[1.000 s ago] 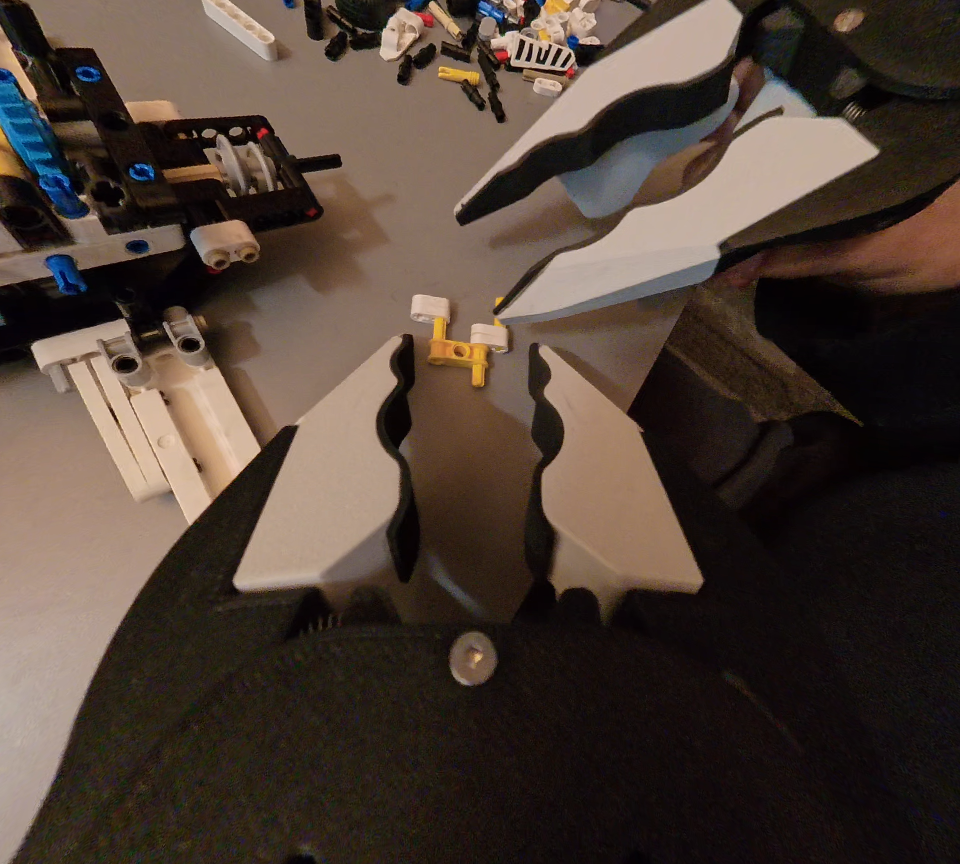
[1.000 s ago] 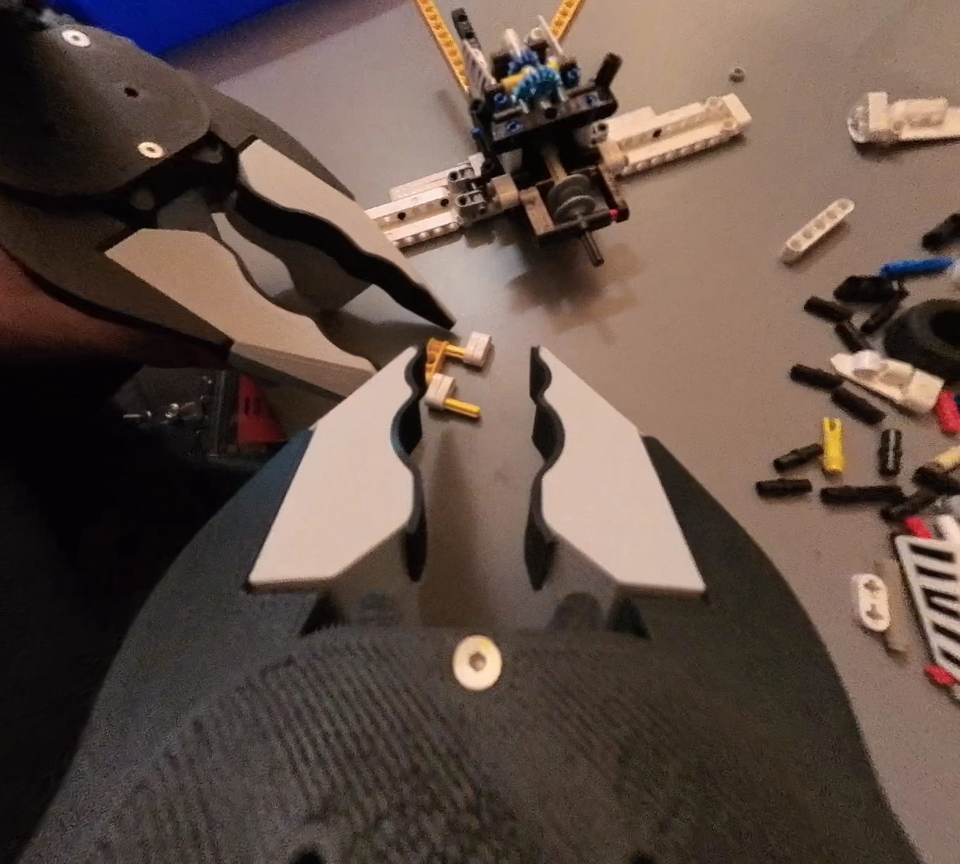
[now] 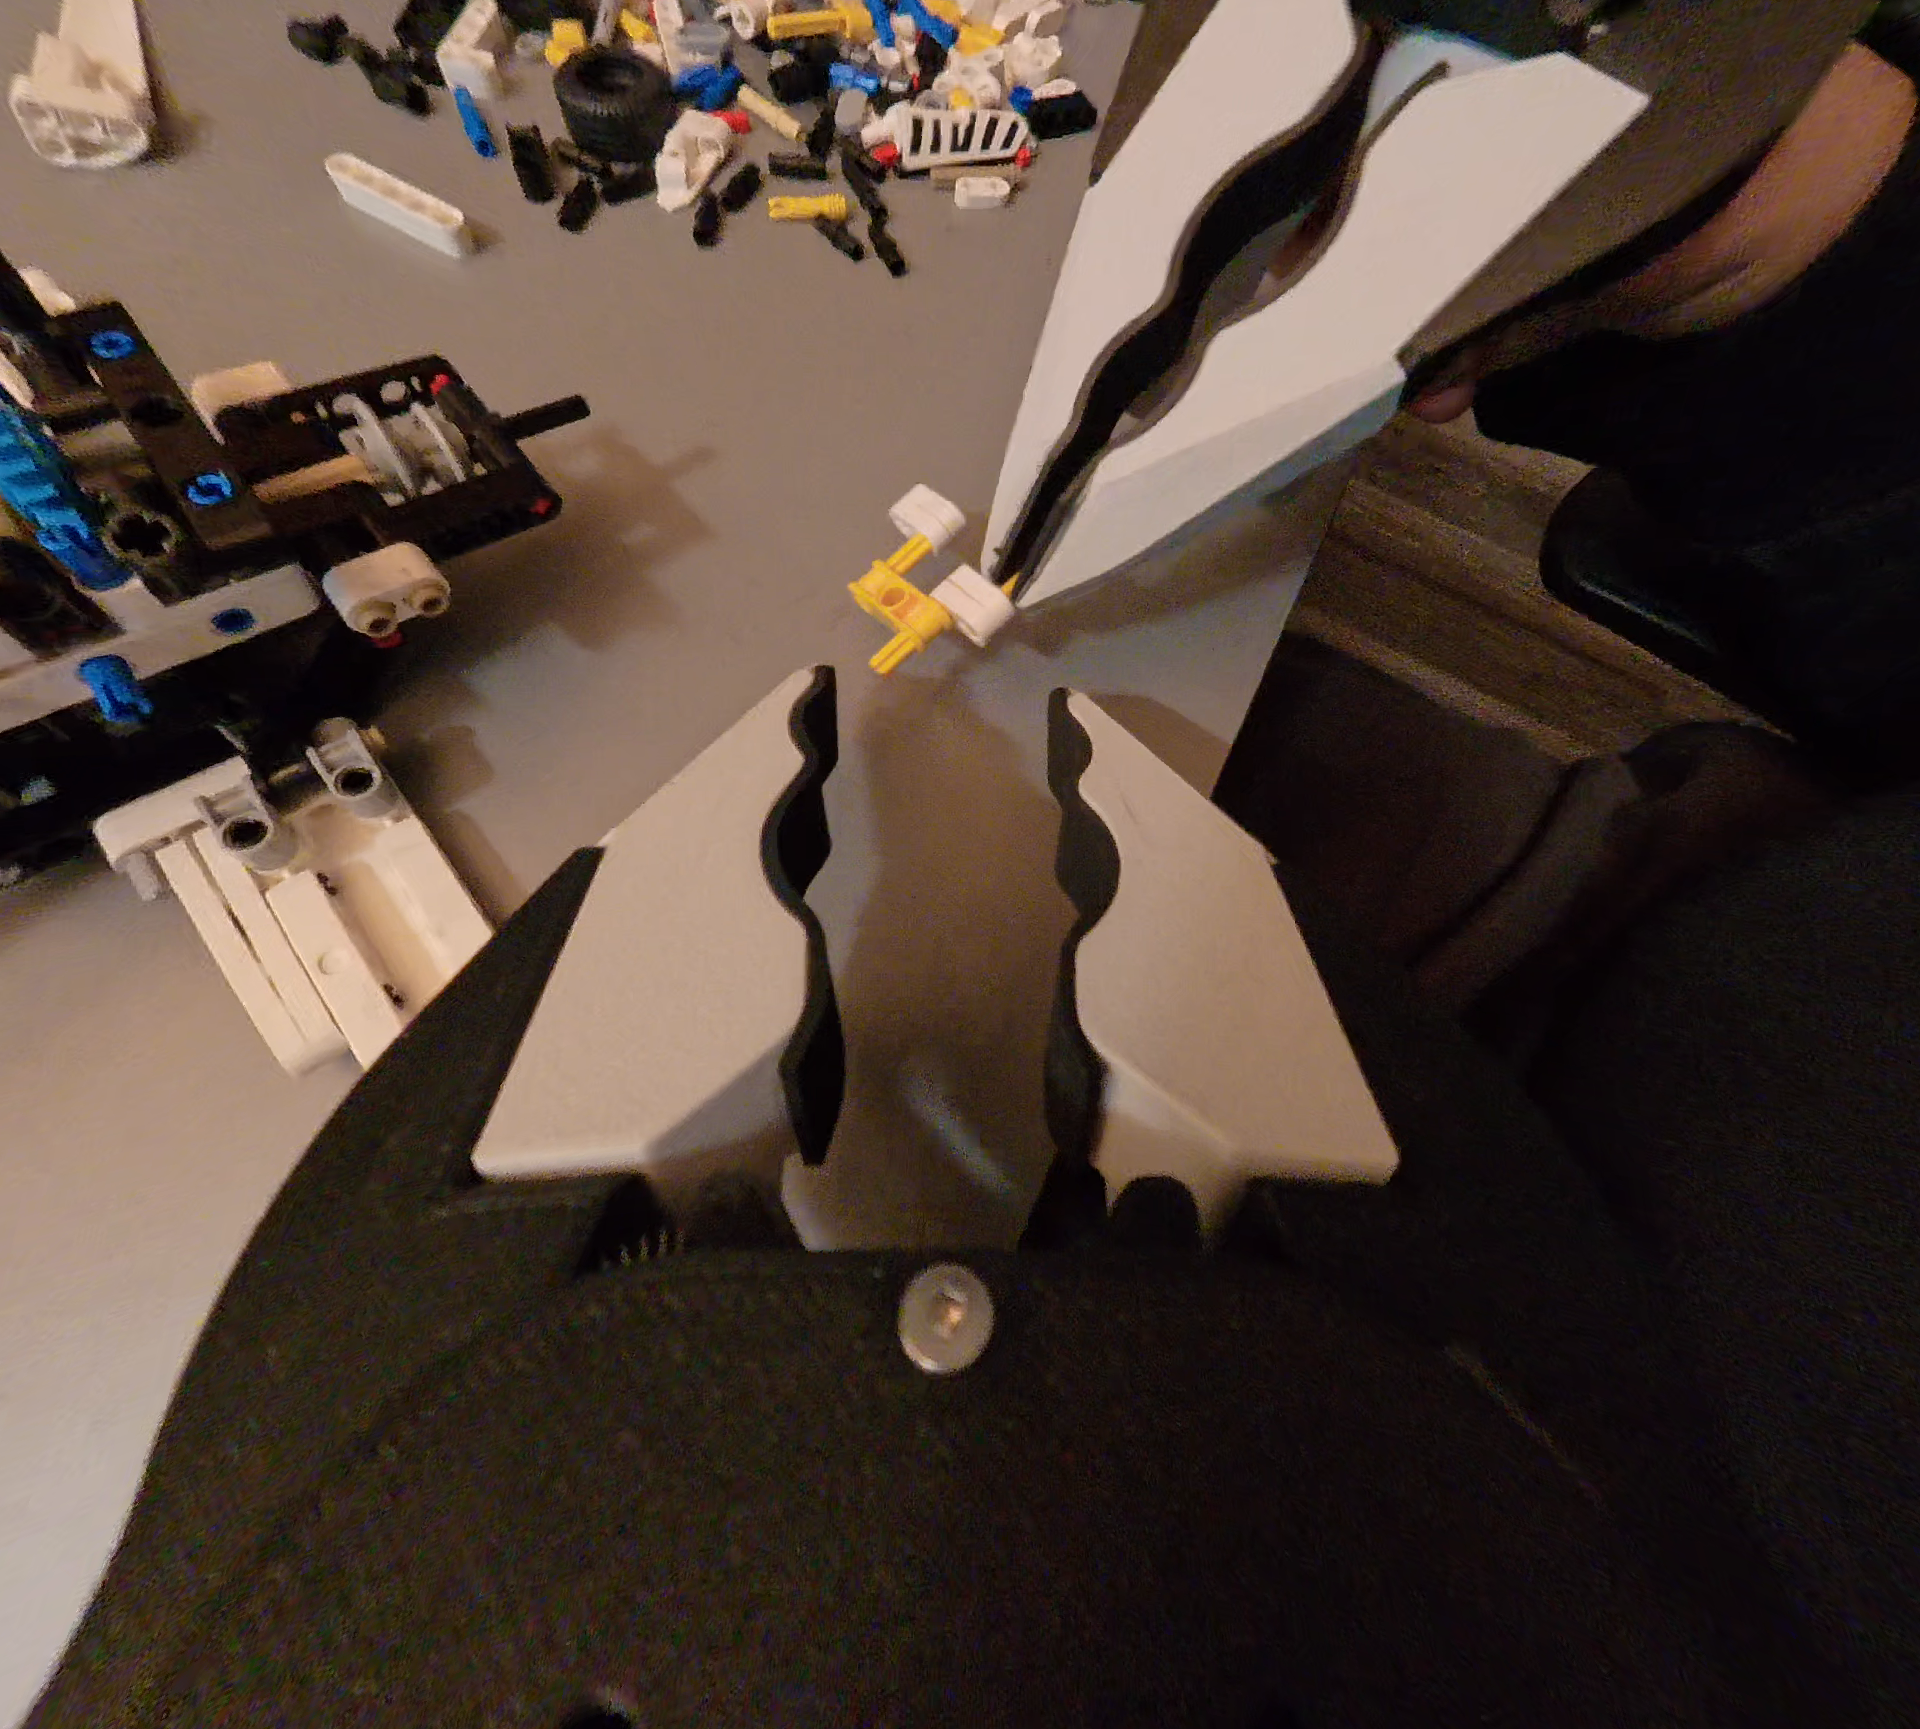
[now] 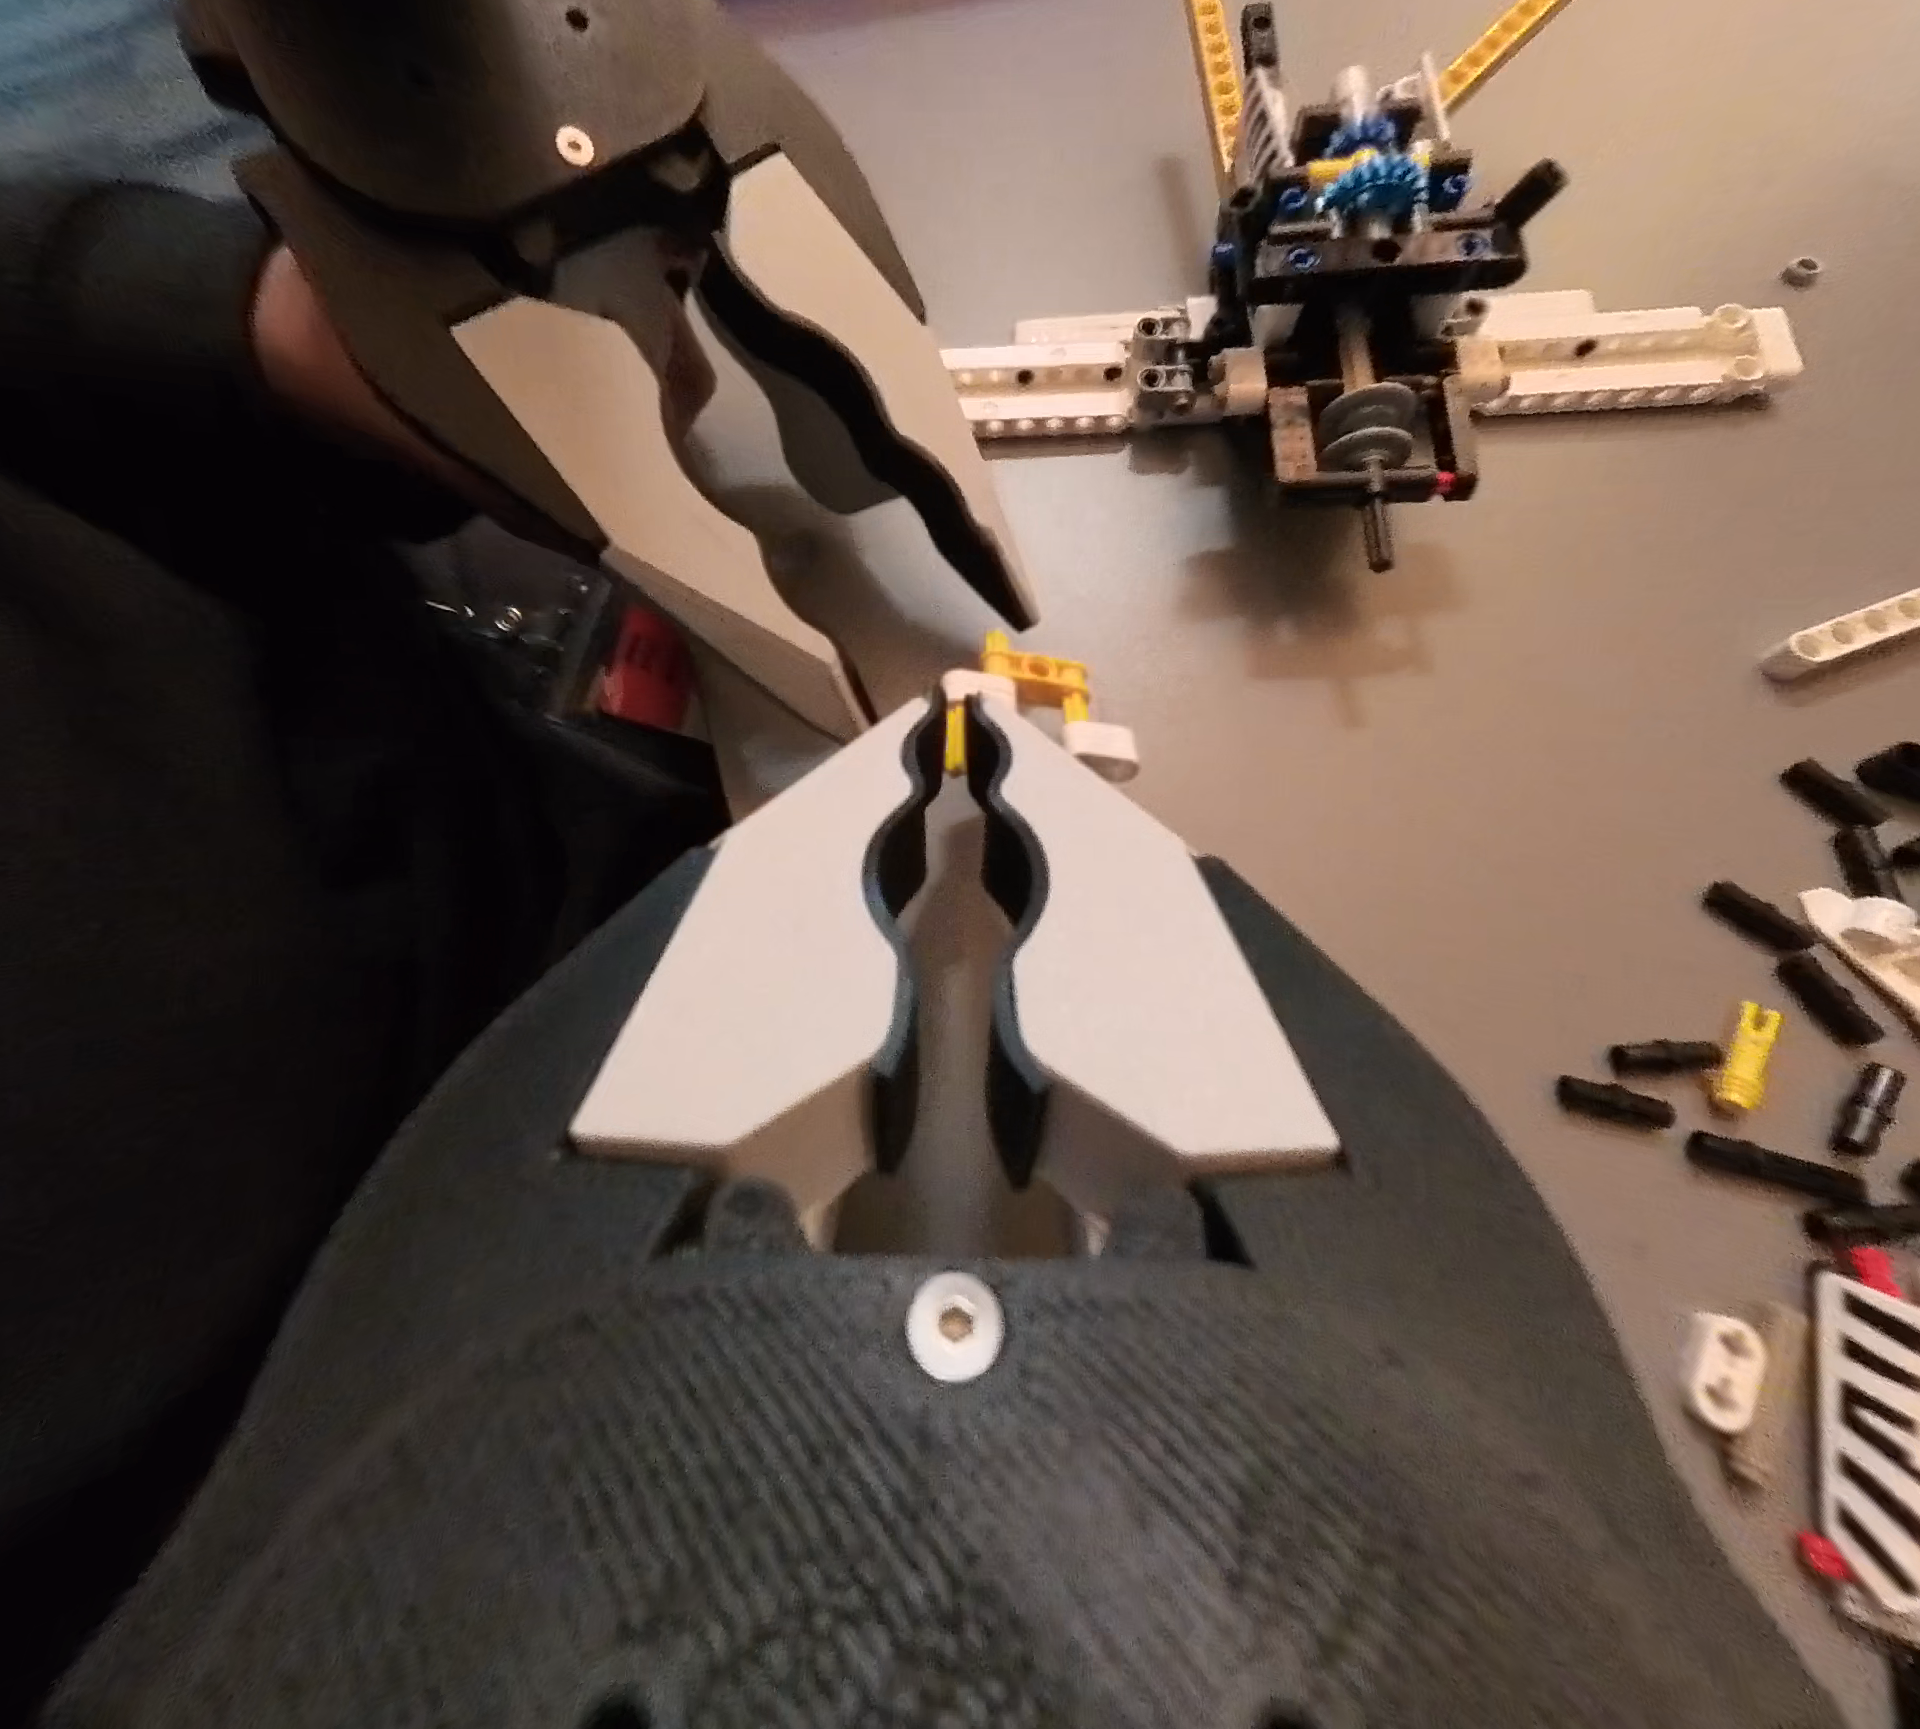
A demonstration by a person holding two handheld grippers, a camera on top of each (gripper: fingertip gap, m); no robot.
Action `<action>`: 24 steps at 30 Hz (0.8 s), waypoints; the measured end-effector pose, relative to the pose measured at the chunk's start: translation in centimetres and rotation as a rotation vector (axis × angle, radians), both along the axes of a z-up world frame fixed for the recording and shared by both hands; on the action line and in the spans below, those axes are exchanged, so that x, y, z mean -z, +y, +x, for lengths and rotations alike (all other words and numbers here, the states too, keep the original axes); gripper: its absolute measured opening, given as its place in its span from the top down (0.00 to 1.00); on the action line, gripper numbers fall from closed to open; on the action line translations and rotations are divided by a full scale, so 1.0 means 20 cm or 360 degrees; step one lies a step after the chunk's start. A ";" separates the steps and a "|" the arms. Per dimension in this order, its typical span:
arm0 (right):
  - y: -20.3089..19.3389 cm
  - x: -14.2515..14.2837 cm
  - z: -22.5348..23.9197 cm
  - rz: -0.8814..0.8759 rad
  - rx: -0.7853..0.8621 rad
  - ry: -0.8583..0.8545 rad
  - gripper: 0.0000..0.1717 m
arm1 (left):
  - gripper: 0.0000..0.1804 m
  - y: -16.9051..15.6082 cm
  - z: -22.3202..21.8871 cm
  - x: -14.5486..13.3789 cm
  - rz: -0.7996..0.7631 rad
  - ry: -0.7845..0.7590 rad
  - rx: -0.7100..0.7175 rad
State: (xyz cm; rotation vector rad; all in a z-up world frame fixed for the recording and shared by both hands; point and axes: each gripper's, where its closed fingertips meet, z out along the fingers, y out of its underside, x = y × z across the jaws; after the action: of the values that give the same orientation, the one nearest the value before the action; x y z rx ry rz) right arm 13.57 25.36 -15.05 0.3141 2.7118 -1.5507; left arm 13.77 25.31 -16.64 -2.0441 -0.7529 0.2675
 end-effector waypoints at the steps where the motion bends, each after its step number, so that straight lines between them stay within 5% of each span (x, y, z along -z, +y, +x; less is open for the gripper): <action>1: 0.01 -0.01 0.00 -0.0031 0.0000 -0.0026 0.99 | 0.78 0.01 0.01 -0.02 0.0017 0.0029 0.0025; 9: -0.01 -0.08 0.05 -0.0194 -0.0079 -0.0206 0.99 | 0.78 0.07 0.04 -0.14 0.0094 0.0277 0.0166; 17: 0.00 -0.20 0.04 -0.0571 -0.0103 -0.0786 1.00 | 0.97 0.08 0.06 -0.16 -0.0054 0.0503 0.0232; 22: 0.05 -0.30 -0.03 -0.0869 -0.0029 -0.0837 1.00 | 0.97 0.07 0.04 -0.24 0.0330 0.0268 0.0156; 24: 0.06 -0.35 -0.05 -0.0984 0.0004 -0.0783 0.90 | 0.97 0.06 0.04 -0.32 0.0651 0.0110 0.0144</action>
State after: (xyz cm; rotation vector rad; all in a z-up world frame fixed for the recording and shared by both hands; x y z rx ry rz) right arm 12.56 26.47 -8.09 0.5797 1.7766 -1.8966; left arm 14.60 26.54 -10.28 -1.6670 -0.6130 0.1193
